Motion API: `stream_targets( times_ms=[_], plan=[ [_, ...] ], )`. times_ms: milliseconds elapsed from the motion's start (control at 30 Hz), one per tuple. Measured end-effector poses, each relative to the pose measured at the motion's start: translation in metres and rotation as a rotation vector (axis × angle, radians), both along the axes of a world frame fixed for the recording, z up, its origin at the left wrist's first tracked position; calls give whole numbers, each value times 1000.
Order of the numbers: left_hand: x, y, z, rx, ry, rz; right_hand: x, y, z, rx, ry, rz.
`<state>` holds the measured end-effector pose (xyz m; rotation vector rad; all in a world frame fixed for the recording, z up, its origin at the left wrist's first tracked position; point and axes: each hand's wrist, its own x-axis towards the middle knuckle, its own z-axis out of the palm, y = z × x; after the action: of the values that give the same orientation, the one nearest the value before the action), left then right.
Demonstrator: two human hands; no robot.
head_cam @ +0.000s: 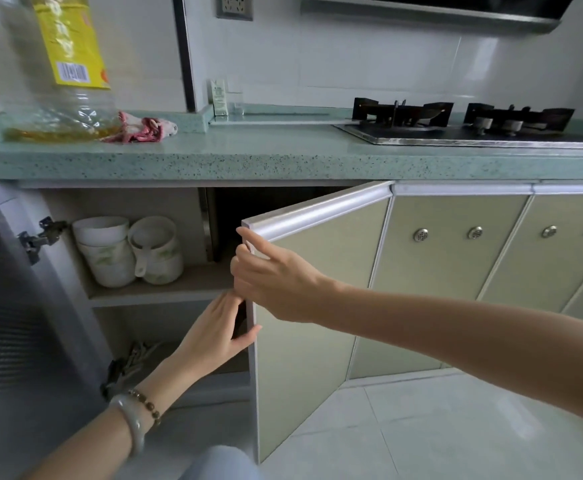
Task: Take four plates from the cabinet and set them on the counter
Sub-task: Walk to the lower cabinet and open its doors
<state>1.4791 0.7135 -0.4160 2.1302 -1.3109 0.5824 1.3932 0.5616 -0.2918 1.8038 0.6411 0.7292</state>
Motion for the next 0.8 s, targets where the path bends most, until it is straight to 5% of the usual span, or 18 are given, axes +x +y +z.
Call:
stream_targets(
  times_ms=[133,500,800],
  plan=[
    [-18,-11,2,58,-126,-55,-26,-17,-2,-16,-54,85],
    [-69,-70,-12,-5,-121,-329,-105,-71,-2,143,-71,332],
    [-133,-164,-16,-196,-204,-525,-197,-136,6,220,-2,261]
  ],
)
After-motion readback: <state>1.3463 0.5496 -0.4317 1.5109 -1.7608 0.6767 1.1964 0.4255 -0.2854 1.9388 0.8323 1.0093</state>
